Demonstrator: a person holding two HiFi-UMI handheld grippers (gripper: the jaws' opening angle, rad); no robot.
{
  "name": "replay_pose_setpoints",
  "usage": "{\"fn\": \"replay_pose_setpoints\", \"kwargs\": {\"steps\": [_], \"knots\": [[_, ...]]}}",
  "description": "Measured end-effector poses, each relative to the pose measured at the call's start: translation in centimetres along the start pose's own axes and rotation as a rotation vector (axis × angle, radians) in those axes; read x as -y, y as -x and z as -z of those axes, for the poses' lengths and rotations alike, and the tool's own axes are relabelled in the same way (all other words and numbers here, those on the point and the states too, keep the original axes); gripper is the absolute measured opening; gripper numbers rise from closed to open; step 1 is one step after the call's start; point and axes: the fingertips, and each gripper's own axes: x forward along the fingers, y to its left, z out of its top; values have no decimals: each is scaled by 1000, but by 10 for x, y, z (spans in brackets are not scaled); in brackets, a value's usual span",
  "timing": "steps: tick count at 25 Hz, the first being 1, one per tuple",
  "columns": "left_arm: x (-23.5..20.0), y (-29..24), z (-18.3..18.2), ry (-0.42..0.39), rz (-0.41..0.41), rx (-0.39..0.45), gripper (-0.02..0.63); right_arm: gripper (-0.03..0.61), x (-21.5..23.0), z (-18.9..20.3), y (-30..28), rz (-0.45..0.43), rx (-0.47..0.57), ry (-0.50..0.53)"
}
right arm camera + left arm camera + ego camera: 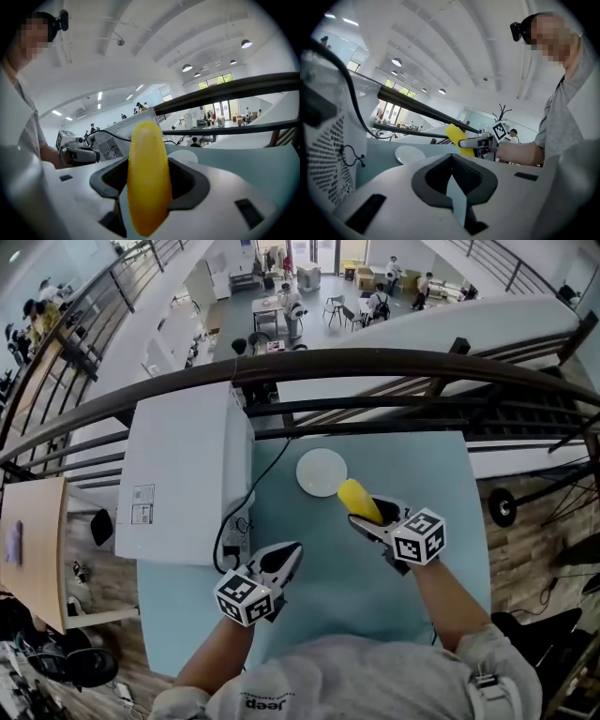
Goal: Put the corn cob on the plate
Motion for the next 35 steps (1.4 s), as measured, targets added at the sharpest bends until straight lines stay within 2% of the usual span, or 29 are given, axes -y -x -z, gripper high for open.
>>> {"fn": "replay_pose_setpoints", "kwargs": {"steps": [8, 17, 24, 35], "knots": [[-26, -52, 18, -4, 0, -20, 9, 261, 47, -2, -51, 24, -32, 32], [-55, -83, 42, 2, -16, -45, 9, 261, 82, 14, -108, 43, -83, 68], [-65, -98, 47, -26, -11, -46, 9, 261, 102, 17, -138, 57, -108, 109], [-71, -105, 57, -28, -11, -46, 9, 261, 118, 18, -174, 89, -171, 212]]}}
